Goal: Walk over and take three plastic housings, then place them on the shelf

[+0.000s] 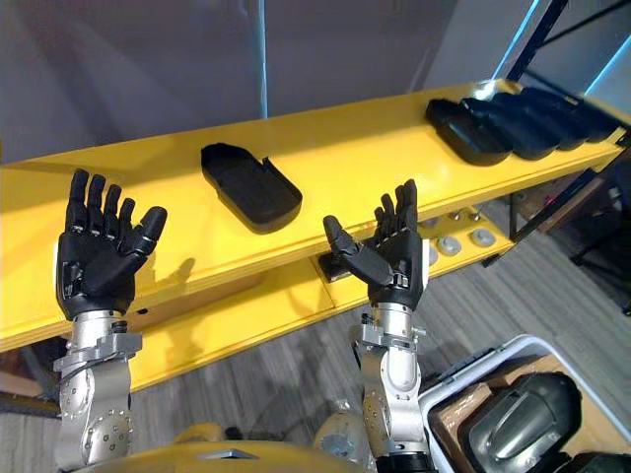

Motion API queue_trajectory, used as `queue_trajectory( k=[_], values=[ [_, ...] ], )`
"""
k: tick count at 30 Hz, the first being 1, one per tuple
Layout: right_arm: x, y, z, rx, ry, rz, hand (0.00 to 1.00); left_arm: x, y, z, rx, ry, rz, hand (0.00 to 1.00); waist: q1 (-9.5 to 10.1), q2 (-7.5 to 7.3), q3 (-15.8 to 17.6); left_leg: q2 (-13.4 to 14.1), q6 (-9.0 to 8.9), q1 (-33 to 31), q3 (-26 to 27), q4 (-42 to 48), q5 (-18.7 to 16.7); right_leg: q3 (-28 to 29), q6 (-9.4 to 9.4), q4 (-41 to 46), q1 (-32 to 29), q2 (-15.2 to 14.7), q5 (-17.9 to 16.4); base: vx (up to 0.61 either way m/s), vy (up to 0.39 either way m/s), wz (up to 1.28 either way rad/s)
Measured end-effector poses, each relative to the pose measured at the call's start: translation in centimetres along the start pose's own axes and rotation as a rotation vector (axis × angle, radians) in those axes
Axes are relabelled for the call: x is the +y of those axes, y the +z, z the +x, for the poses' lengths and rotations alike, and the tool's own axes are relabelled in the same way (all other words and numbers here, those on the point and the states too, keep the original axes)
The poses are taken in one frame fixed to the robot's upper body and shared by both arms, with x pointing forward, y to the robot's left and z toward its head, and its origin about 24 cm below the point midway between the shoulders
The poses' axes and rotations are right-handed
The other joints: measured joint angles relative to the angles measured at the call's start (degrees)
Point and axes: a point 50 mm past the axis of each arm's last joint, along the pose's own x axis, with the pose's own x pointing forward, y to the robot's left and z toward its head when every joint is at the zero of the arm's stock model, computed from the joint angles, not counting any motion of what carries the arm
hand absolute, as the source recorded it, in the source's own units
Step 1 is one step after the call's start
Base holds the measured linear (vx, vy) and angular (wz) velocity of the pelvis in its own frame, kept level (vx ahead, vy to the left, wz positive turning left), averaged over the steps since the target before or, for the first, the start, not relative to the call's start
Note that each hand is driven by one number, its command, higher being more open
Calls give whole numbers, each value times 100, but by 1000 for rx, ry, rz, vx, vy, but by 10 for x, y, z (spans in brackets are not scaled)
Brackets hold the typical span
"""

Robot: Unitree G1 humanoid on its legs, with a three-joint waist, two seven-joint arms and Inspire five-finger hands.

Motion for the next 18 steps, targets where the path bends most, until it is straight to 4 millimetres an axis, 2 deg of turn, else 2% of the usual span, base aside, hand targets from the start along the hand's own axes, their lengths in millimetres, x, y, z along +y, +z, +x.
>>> queue_trajectory(
  k=[1, 2, 3, 4, 5, 6, 8, 11, 13, 18],
  values=[
    [3, 3, 6, -20, 27, 1, 100, 1, -1, 1, 11, 14, 9, 100, 1, 25, 22, 126, -88, -18, 23, 2, -15, 34, 121, -709, -31, 303, 74, 89, -91, -10],
    [4, 4, 7, -27, 35, -1, 100, 3, -1, 1, 14, 25, 13, 100, 3, -2, 6, 143, -139, -14, 41, 21, -39, 76, 187, -998, -9, 388, 221, 117, -136, -12],
    [4, 7, 11, -40, 51, -7, 100, 5, 0, 2, 10, 46, 19, 100, 15, -153, -29, 86, -246, 12, 65, 68, -109, 148, 161, -1378, 50, 460, 867, 102, -147, -2],
    [3, 9, 12, -48, 61, -15, 100, 6, 0, 2, 9, 51, 17, 100, 16, -188, -26, 69, -311, 20, 37, 116, -161, 91, 150, -1463, 125, 451, 858, 122, -174, -4],
    [-1, 13, 16, -62, 81, -47, 100, 7, -4, 1, 22, 74, -9, 100, 41, 17, -18, 247, -391, 6, 16, 153, -219, 8, 150, -1764, 282, 615, 954, 129, -169, 7],
    [-4, 18, 20, -74, 96, -73, 100, 6, -6, 1, 27, 77, -20, 100, 11, 143, -1, 366, -451, -3, -63, 115, -216, -103, 109, -2135, 470, 780, 1074, 123, -146, 7],
    [-11, 23, 22, -71, 101, -105, 100, 2, -8, 2, 31, 69, -74, 100, -3, 240, -34, 494, -544, 9, -152, -13, -182, -265, 35, -2584, 715, 970, 1217, 94, -128, 24],
    [-16, 39, 22, -105, 125, -151, 100, -4, -8, 5, 28, 24, -86, 100, 0, 259, -51, 533, -645, 76, -216, -254, -67, -374, 4, -2737, 813, 1083, 1235, 80, -75, 17],
    [-17, 46, 24, -115, 167, -184, 100, -4, -8, 5, 28, 22, -85, 100, -5, 259, -58, 490, -633, 126, -203, -393, -9, -368, 3, -2761, 817, 1060, 1235, 47, 3, 3],
    [-11, 40, 19, -55, 344, -359, 100, -1, -7, 5, 25, 20, -68, 100, 5, 228, -104, 348, -569, 142, -229, -522, 77, -388, 34, -2783, 819, 960, 1255, -12, 45, 7]
  ],
)
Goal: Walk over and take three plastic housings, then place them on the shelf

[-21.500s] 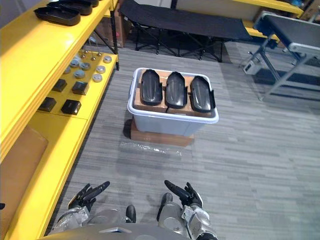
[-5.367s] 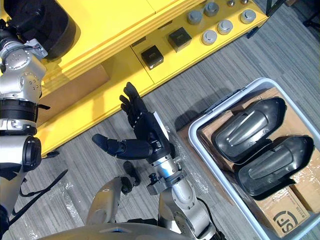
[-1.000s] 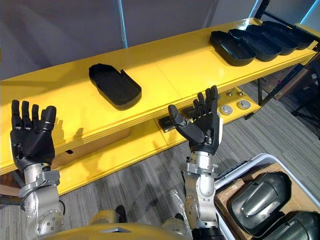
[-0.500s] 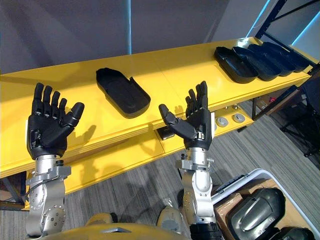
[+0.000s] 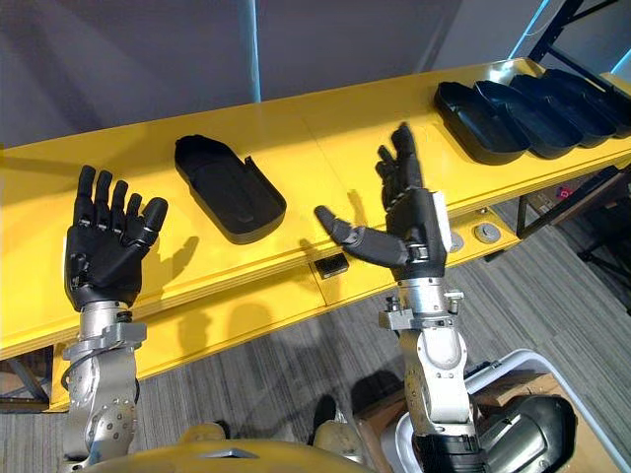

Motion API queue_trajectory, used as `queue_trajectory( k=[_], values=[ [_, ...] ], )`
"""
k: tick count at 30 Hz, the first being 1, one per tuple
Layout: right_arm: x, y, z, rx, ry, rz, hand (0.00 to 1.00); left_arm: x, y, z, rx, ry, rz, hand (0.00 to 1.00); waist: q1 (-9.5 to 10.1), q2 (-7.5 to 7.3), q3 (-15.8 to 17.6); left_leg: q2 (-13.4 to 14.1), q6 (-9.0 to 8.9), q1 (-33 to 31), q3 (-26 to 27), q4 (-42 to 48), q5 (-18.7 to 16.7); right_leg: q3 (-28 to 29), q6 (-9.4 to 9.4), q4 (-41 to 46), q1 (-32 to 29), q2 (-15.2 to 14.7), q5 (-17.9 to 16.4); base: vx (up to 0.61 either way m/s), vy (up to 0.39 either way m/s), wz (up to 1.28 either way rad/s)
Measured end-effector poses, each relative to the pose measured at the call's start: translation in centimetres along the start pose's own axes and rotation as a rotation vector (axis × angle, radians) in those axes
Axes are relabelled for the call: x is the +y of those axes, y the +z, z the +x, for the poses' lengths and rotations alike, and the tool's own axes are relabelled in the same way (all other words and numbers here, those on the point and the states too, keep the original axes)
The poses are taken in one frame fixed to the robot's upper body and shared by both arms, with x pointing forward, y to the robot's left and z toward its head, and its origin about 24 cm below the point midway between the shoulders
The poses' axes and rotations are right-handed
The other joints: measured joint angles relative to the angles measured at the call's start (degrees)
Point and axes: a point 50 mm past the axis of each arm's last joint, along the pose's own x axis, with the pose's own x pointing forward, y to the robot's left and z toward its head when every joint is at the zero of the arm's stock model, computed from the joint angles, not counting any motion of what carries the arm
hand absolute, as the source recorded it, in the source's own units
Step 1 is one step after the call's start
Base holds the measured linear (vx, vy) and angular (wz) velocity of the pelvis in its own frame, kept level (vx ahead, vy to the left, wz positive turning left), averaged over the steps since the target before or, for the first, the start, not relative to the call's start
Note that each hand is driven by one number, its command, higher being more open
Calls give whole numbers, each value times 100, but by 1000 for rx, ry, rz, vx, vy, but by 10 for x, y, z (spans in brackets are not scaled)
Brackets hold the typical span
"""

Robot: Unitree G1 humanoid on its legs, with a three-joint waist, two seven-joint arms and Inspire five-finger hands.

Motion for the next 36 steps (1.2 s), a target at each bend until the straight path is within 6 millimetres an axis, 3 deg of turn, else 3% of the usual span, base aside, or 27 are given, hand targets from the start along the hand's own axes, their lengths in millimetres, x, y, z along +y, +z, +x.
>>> queue_trajectory(
  k=[8, 13, 23, 28, 36],
  values=[
    [15, -1, -5, 82, 413, -359, 100, 7, 4, -2, 11, -12, 100, 100, 119, -71, -144, -98, 28, 68, -121, -176, 117, -105, 62, -86, 127, -73, 49, -33, 20, 9],
    [25, 3, 12, 23, 528, -502, 100, 14, 4, -6, 36, -5, 133, 100, 171, -155, -194, -128, 31, 52, -179, -243, 176, -128, 78, -97, 126, -92, 79, -37, 10, 5],
    [30, 2, 52, -98, 451, -632, 100, 20, 13, -3, 10, -18, 221, 100, 350, -287, -83, -140, 16, -268, -455, -217, 280, -266, 84, -105, 0, -104, 90, -23, 0, 15],
    [25, -3, 64, -59, 424, -654, 100, 20, 13, -3, 10, -28, 220, 100, 461, -254, 139, -142, 15, -382, -513, -135, 284, -261, 92, -107, -41, -106, 103, -8, 7, 5],
    [15, -17, 81, 50, 399, -717, 100, 13, 7, -5, 37, -84, 203, 100, 464, -180, 296, -177, 16, -483, -555, -57, 283, -239, 94, -107, -104, -146, 105, 5, 6, 2]
  ],
)
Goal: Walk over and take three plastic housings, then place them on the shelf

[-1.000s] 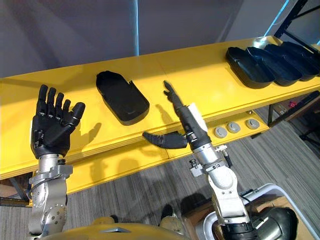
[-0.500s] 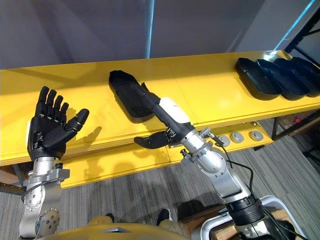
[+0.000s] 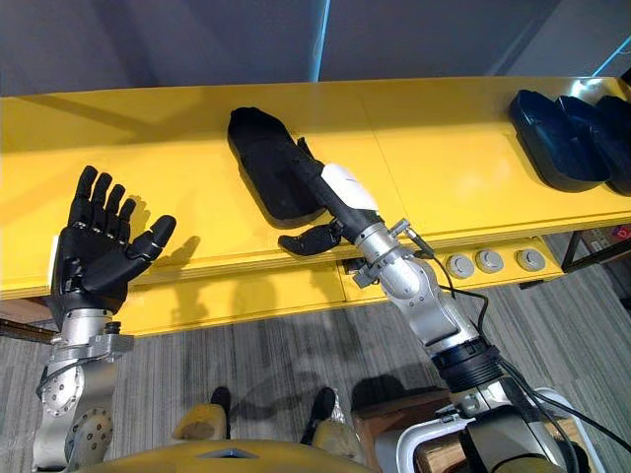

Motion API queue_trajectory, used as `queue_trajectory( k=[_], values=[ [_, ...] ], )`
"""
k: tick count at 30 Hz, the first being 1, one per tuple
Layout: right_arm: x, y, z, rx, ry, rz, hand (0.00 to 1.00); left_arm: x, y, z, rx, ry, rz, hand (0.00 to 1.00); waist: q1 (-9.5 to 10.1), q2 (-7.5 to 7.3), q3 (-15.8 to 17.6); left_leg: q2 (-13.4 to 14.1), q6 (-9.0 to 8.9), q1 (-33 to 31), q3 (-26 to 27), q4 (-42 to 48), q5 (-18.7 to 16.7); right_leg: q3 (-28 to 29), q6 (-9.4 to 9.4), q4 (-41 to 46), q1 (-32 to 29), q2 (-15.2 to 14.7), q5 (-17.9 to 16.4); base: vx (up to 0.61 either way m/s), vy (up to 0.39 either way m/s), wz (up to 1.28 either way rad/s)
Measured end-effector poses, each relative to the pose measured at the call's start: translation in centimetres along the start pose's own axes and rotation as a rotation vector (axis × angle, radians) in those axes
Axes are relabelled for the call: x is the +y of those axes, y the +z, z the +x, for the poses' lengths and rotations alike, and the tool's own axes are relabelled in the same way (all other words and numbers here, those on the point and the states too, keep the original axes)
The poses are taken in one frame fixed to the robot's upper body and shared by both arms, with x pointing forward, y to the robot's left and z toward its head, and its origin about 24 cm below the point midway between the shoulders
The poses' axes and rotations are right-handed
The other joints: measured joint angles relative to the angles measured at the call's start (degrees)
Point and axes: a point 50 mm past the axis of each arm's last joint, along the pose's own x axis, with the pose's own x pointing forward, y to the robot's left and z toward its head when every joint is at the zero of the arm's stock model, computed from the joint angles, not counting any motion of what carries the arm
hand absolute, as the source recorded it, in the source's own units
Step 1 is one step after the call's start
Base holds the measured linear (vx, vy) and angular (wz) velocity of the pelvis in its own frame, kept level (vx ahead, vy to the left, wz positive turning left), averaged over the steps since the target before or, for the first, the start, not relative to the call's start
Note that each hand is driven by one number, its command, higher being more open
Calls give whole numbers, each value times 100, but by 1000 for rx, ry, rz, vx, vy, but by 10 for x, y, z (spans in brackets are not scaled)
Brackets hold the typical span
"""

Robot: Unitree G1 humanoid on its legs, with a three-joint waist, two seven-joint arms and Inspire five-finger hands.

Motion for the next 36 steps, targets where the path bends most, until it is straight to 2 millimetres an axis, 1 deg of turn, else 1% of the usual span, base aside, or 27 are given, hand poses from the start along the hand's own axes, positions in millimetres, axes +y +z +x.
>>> queue_trajectory(
  k=[1, 5, 10, 14, 15, 17, 20, 24, 28, 32, 36],
  values=[
    [0, -2, 0, 7, 4, -5, 0, -1, 0, 0, 2, -3, -2, 100, 2, 12, 7, -2, 0, 0, 1, 0, 0, 2, 0, 0, 0, -2, 0, 0, 0, 0],
    [-1, -8, -3, 42, 65, -49, 0, 0, -3, -1, 11, 3, -2, 100, 5, 35, 22, -6, 0, 8, 7, 3, 0, 9, 1, 0, 6, -6, 1, 0, 0, 0],
    [-1, -18, 0, 86, 108, -101, 0, 2, -10, -2, 45, 15, -1, 100, 6, 58, 43, -7, 0, 20, 37, 11, -6, 53, 7, 1, 8, -6, 8, -20, 7, -3],
    [-11, -12, 10, 48, 78, -132, 0, 2, -10, -2, 46, 7, -14, 100, 5, 116, 112, -6, 2, 42, 73, 27, -11, 97, 1, 0, 18, -6, 22, -22, 10, -5],
    [-17, -10, 13, 30, 47, -139, 0, 2, -11, -3, 49, 1, -40, 100, 0, 131, 122, -6, 2, 42, 79, 36, -13, 107, 1, -1, 19, -6, 23, 0, 0, 0],
    [-22, -4, 18, -11, 39, -152, 0, -1, -12, -3, 54, -17, -71, 100, 0, 144, 129, -4, 2, 48, 81, 44, -14, 111, 1, -2, 27, -5, 24, 0, 0, 0],
    [-16, -8, 18, -2, 67, -154, 0, -5, -15, -5, 73, -47, -102, 100, 42, 143, 135, -12, 2, 52, 79, 43, -14, 108, 4, -7, 35, -12, 26, 0, 0, 0],
    [-16, -10, 18, 8, 70, -159, 0, -1, -19, -11, 100, -31, -174, 100, 10, 151, 139, -44, 4, 63, 87, 46, -12, 116, 23, -39, 44, -39, 45, 0, 0, 0],
    [-13, -14, 17, 14, 84, -221, 0, -3, -28, -14, 144, -29, -214, 100, 17, 188, 161, -66, 4, 64, 114, 45, -12, 134, 23, -85, 55, -56, 90, -4, 7, -1],
    [-11, -16, 17, 20, 94, -261, 0, -3, -30, -15, 153, -27, -214, 100, 20, 193, 164, -62, 4, 70, 113, 42, -12, 132, 23, -94, 74, -52, 92, 0, 0, 0],
    [-7, -18, 17, 12, 113, -363, 0, -3, -30, -16, 154, -24, -213, 100, 33, 195, 166, -69, 5, 65, 138, 42, -12, 144, 20, -188, 103, -46, 163, -8, 3, -2]
  ],
)
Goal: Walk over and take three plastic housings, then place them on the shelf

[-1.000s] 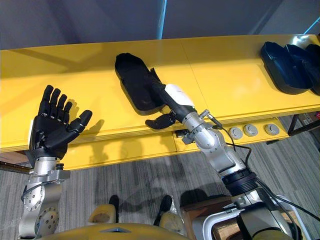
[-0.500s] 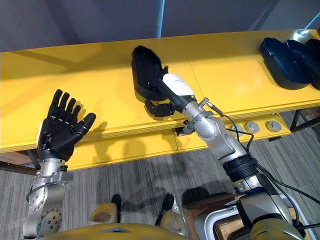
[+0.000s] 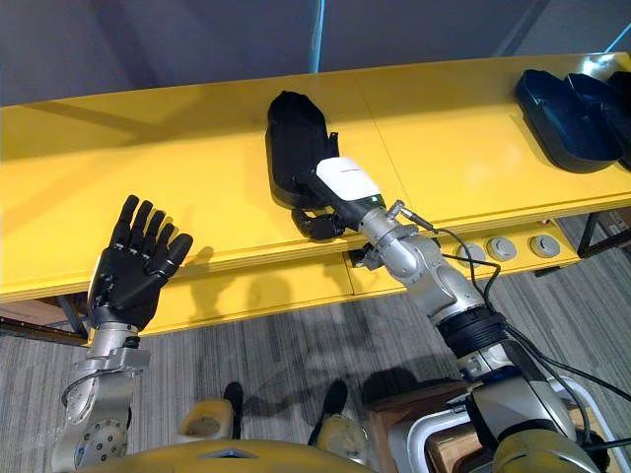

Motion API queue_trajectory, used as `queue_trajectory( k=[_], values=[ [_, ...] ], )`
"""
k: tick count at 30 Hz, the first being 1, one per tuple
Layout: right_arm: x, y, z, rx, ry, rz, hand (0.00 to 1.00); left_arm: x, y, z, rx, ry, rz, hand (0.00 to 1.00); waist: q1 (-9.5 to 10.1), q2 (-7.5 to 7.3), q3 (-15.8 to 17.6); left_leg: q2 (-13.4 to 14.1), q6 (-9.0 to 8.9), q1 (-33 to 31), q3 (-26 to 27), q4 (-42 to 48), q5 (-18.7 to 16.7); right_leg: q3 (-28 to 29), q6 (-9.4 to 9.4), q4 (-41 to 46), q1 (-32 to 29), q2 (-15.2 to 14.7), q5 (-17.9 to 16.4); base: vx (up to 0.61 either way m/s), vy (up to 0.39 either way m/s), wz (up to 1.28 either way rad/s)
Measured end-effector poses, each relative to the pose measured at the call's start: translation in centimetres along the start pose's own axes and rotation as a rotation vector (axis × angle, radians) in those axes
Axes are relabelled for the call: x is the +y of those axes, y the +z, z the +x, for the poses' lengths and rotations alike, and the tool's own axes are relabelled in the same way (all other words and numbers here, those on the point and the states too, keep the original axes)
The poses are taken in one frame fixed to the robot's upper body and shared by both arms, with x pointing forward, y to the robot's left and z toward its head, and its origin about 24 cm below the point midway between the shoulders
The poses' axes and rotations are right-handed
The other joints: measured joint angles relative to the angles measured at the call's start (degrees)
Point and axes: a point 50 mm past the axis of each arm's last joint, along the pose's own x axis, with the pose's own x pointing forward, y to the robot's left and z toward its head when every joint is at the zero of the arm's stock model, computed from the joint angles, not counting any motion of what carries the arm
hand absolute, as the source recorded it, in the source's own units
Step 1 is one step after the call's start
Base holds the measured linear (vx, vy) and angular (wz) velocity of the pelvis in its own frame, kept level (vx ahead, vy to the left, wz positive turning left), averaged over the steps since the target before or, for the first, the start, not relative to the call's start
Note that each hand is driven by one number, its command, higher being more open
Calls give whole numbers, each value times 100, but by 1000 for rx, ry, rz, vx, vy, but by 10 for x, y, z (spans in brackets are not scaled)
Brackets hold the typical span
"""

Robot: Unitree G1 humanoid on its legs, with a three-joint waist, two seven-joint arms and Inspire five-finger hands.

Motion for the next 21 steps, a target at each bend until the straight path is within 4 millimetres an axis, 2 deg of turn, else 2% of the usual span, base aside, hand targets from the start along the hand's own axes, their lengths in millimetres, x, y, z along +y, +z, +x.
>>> queue_trajectory(
  k=[6, 13, 21],
  values=[
    [-6, -8, -6, -10, 36, -124, 0, 1, 0, -1, 3, 3, 4, 100, 21, 2, 2, -2, 1, 11, 5, 2, 1, 3, 4, 0, 1, -3, 4, 0, 0, 0],
    [-11, -19, -13, -8, 45, -184, 0, 2, -1, -3, 11, 9, 7, 100, 105, 2, 2, -13, 12, 96, 50, -41, 11, 33, 9, 0, 35, -15, 8, -3, 4, -3],
    [-15, -27, -12, -9, 48, -223, 0, 0, -6, -7, 38, 7, -1, 100, 118, 4, 1, -53, 41, 95, 50, -47, 33, 32, 40, -4, 35, -55, 28, 0, 0, 0]
  ],
)
